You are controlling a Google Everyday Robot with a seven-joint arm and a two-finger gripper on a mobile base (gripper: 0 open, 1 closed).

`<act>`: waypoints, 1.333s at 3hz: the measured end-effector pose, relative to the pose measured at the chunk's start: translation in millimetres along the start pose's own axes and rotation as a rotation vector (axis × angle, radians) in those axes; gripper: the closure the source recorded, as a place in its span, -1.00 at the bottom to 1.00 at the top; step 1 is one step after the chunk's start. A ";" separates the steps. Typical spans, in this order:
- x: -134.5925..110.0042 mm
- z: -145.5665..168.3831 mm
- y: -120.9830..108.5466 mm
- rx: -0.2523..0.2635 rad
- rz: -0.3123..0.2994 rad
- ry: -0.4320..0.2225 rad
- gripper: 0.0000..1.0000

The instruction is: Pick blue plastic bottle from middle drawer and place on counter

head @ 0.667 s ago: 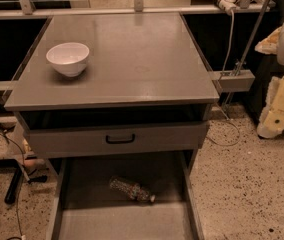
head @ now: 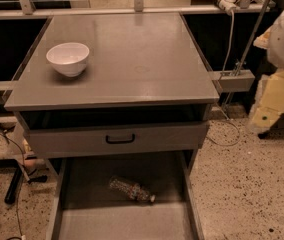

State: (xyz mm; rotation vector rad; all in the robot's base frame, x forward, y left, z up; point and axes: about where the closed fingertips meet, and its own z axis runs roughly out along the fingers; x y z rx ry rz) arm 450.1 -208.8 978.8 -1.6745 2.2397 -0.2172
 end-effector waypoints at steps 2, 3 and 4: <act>-17.9 68.9 33.3 -0.023 0.056 0.032 -1.00; -16.0 95.0 59.1 -0.102 0.059 0.029 -1.00; -15.7 95.7 60.5 -0.105 0.059 0.030 -1.00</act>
Offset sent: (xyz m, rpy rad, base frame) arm -0.0072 0.0493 -0.1285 0.0124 0.1082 -0.0869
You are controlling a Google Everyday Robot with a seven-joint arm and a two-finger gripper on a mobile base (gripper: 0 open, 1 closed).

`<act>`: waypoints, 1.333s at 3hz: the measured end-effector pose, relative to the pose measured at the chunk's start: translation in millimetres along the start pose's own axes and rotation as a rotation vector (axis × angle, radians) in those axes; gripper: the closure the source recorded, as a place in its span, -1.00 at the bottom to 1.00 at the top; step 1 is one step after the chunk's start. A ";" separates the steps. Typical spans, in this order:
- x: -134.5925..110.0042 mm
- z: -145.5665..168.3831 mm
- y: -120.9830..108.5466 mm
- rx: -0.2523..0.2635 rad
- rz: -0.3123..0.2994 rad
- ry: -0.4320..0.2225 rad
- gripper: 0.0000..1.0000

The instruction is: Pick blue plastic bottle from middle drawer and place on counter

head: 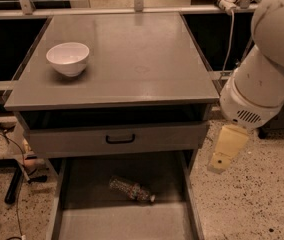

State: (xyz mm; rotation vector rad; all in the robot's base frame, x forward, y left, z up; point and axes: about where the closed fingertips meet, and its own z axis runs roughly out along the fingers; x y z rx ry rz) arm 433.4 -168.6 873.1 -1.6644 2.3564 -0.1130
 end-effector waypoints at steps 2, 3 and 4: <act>-6.4 39.5 55.5 -0.064 -0.008 -0.029 -1.00; -12.8 79.8 82.6 -0.108 0.012 -0.045 -1.00; -23.7 122.9 98.3 -0.168 0.022 -0.043 -1.00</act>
Offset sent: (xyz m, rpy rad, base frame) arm -0.0802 0.0548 -0.1123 0.0924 0.1310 0.0238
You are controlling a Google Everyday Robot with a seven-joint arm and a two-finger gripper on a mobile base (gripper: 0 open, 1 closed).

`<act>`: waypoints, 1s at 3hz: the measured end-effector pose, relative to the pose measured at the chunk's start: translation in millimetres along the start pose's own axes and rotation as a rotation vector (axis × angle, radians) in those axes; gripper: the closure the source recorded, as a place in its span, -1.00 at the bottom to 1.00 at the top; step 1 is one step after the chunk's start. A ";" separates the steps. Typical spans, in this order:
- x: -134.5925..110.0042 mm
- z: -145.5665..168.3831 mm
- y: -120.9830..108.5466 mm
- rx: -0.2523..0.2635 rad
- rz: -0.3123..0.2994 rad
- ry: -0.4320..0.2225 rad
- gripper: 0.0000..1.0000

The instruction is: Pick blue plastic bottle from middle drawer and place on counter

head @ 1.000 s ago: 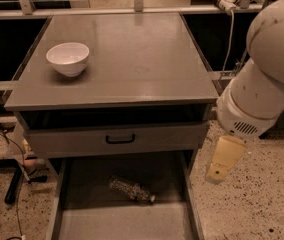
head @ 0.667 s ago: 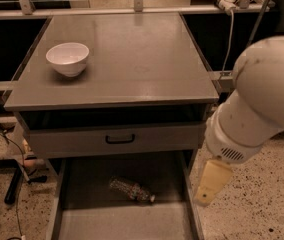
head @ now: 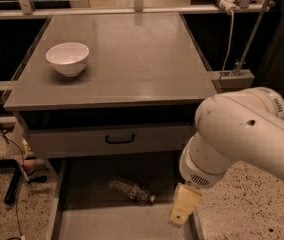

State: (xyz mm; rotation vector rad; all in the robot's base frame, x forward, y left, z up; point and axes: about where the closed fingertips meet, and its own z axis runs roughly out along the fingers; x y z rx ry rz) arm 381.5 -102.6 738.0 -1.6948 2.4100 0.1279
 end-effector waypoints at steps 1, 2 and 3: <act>0.7 2.1 0.1 -0.003 0.005 0.000 -1.00; -8.3 21.4 1.5 -0.007 0.017 -0.010 -1.00; -19.8 64.2 -8.0 0.016 0.059 -0.040 -1.00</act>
Offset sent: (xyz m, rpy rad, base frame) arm 0.0112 0.0333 -0.0512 0.0378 0.0155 -0.0369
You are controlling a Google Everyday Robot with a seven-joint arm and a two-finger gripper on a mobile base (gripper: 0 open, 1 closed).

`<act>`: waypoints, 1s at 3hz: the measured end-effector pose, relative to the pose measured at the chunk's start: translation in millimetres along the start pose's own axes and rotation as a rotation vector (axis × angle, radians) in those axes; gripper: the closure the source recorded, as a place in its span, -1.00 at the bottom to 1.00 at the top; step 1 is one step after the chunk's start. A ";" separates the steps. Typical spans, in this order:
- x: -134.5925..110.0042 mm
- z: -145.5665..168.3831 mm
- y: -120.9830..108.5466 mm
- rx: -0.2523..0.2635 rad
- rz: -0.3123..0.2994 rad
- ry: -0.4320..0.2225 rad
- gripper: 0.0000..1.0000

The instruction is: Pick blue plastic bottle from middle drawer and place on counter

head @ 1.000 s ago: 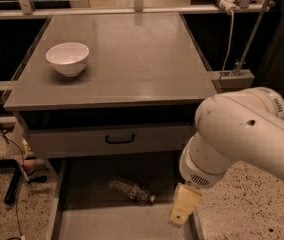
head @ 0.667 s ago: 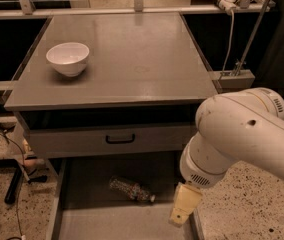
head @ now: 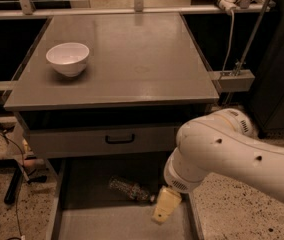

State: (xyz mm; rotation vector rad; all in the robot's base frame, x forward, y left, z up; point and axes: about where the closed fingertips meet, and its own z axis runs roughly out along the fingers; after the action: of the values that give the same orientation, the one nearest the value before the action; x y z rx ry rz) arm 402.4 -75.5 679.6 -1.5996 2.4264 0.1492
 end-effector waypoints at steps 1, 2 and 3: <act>-12.9 29.7 -19.2 0.032 0.056 -0.065 -1.00; -22.3 62.0 -24.2 0.002 0.103 -0.085 -1.00; -22.5 64.5 -23.5 -0.002 0.108 -0.086 -1.00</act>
Offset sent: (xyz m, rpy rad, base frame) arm 0.0553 0.0398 -0.0917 0.1382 0.0274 -0.1442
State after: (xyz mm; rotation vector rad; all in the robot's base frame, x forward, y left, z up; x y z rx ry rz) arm 441.1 -51.2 623.6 -1.4329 2.4472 0.2346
